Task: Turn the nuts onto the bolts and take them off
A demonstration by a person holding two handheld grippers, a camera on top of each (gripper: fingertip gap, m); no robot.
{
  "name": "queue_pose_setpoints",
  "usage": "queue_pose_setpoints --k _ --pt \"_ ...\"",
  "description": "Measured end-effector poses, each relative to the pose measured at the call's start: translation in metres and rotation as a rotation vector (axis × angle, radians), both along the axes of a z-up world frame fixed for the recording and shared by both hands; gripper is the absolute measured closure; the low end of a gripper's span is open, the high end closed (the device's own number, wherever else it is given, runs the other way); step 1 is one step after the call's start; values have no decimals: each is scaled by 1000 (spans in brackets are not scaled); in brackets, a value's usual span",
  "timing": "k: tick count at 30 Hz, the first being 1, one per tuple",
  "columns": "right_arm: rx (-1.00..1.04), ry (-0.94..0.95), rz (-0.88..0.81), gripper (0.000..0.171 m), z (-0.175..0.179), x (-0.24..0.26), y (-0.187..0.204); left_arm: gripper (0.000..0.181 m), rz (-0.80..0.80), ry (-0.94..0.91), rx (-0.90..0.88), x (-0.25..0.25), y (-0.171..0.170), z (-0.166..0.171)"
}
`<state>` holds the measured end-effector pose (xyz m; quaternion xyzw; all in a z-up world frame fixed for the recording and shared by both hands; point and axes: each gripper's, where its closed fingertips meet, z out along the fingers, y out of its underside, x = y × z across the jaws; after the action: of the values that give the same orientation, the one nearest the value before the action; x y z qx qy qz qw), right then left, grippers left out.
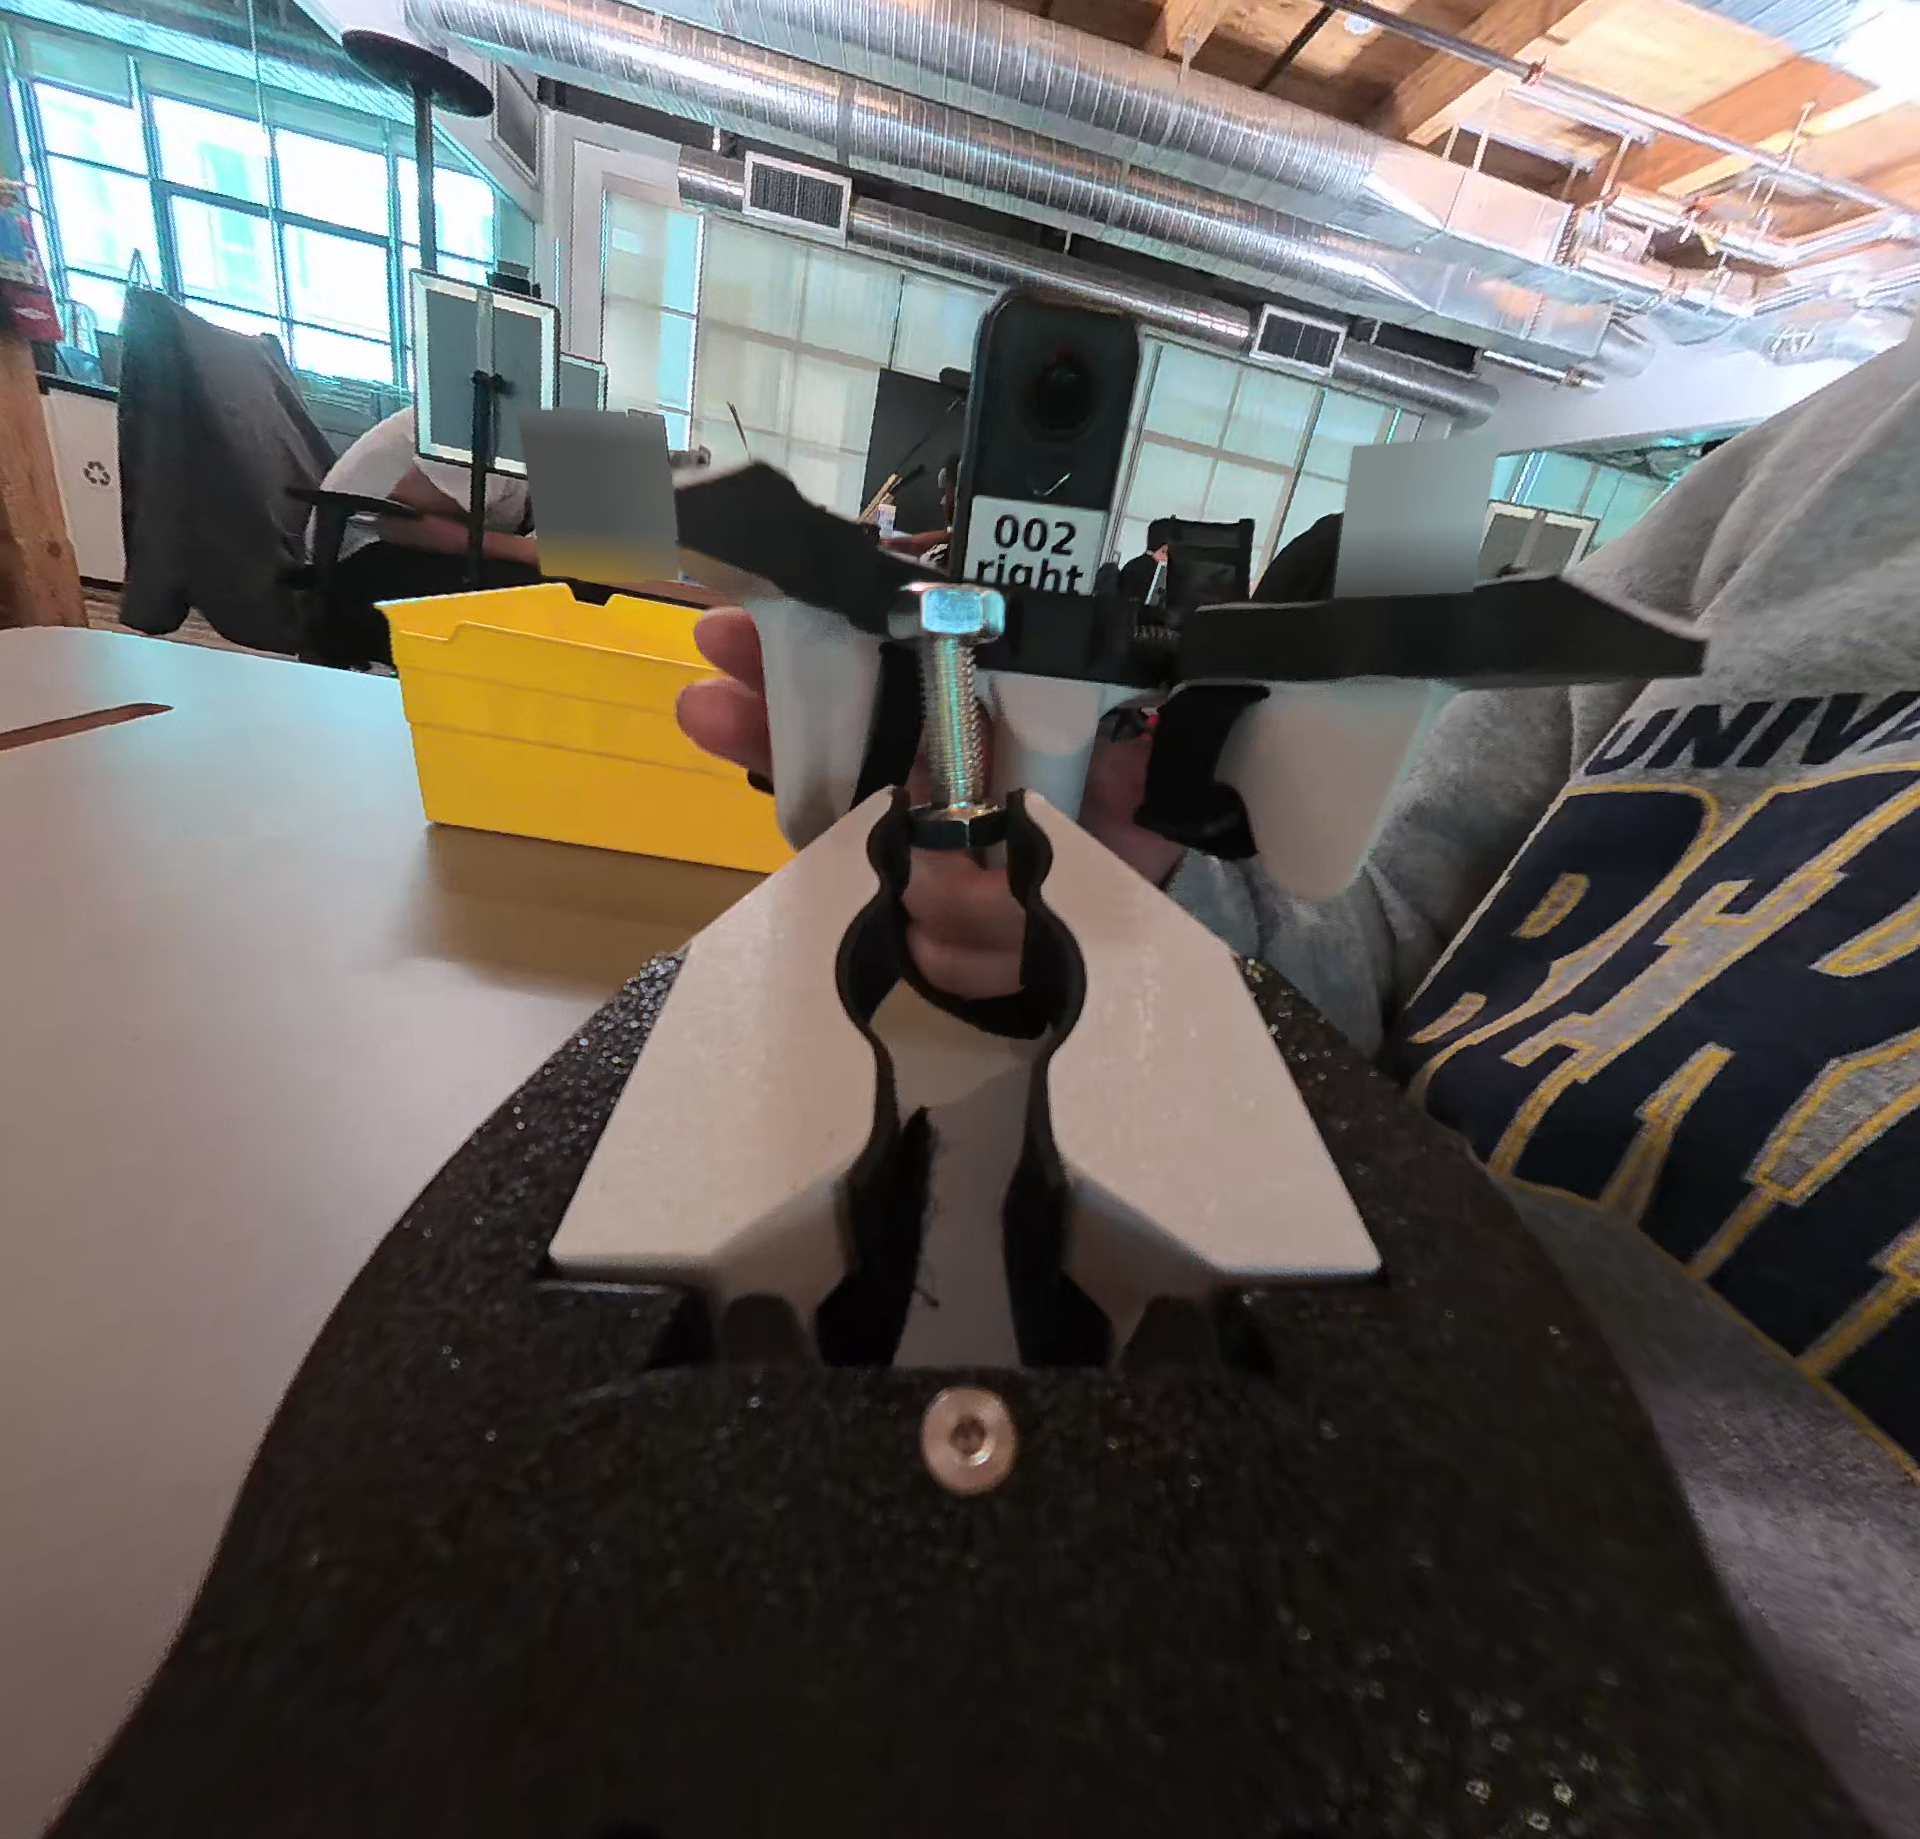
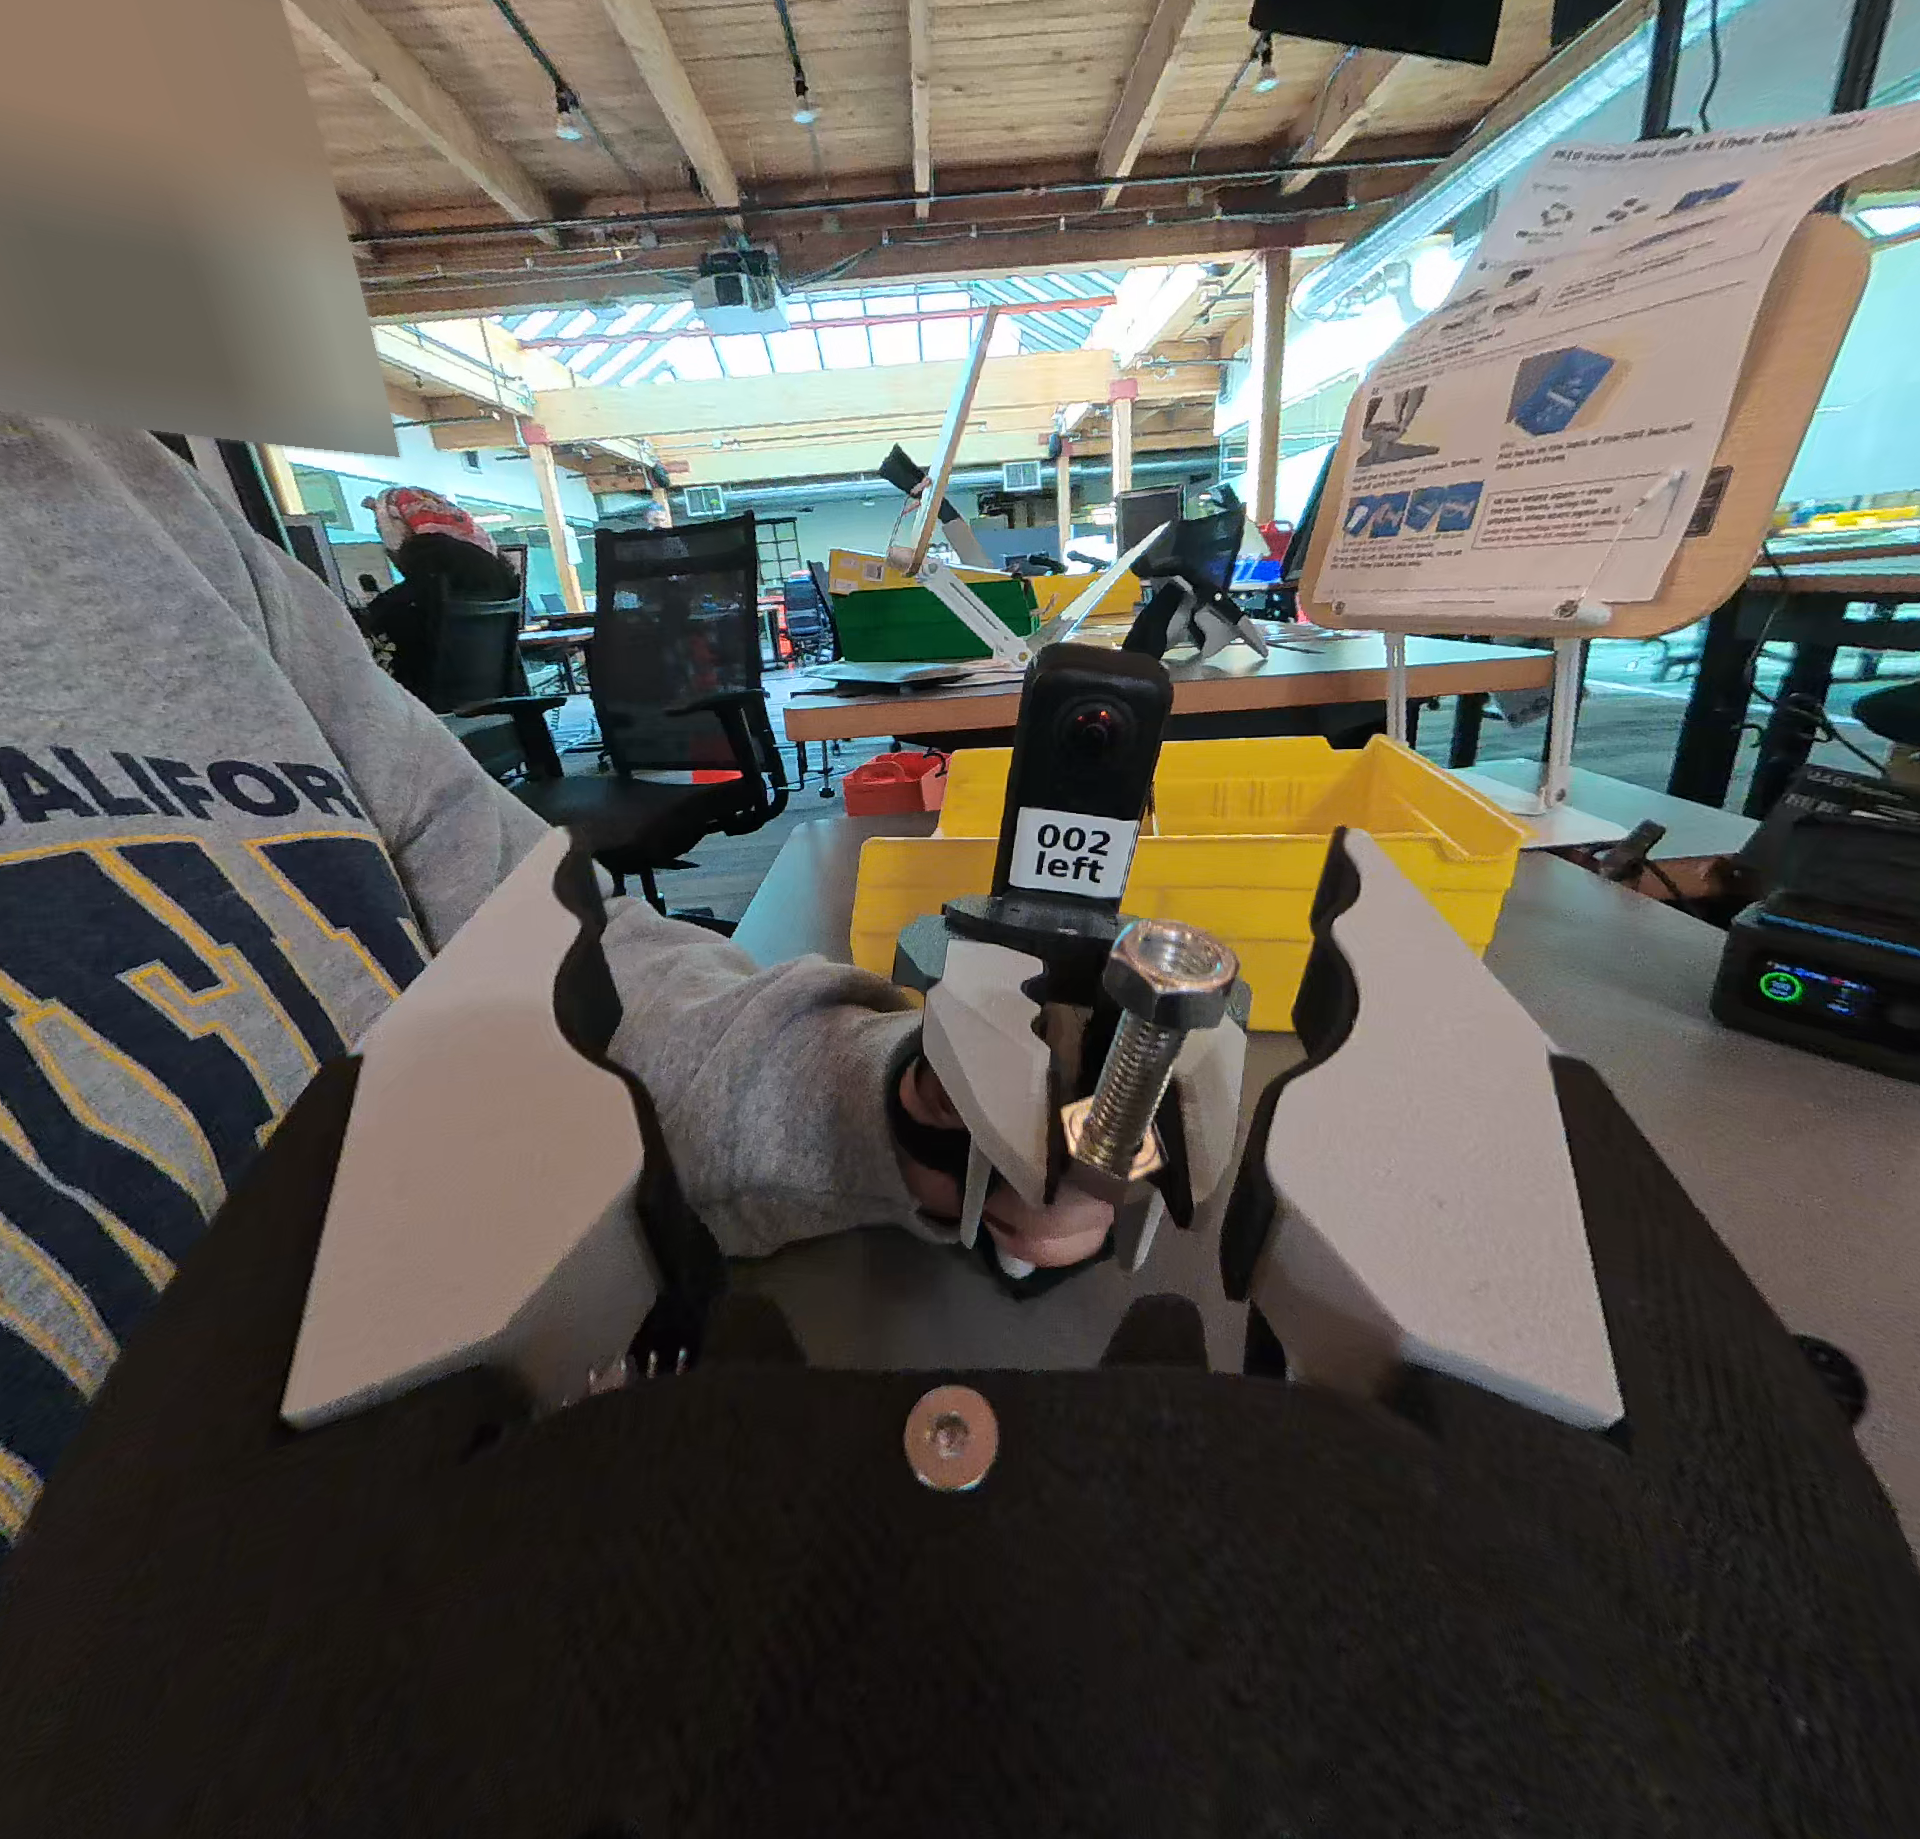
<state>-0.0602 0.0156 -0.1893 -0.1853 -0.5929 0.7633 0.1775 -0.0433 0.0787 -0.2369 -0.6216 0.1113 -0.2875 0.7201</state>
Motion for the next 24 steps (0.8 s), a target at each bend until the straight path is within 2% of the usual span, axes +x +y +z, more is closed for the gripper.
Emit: queue_pose_setpoints --k 6,16,20,24 --pt "8 -12 41 41 -5 3 -1 165 13 -19 -12 -6 2 -2" --pt "-9 -4 8 47 -5 6 15 165 98 -45 14 -30 -3 3" --pt "-36 22 -35 62 -5 5 26 166 174 -66 34 -43 -4 6" --pt "-136 -22 -132 69 -5 -17 37 165 103 -7 -6 -24 1 -2"
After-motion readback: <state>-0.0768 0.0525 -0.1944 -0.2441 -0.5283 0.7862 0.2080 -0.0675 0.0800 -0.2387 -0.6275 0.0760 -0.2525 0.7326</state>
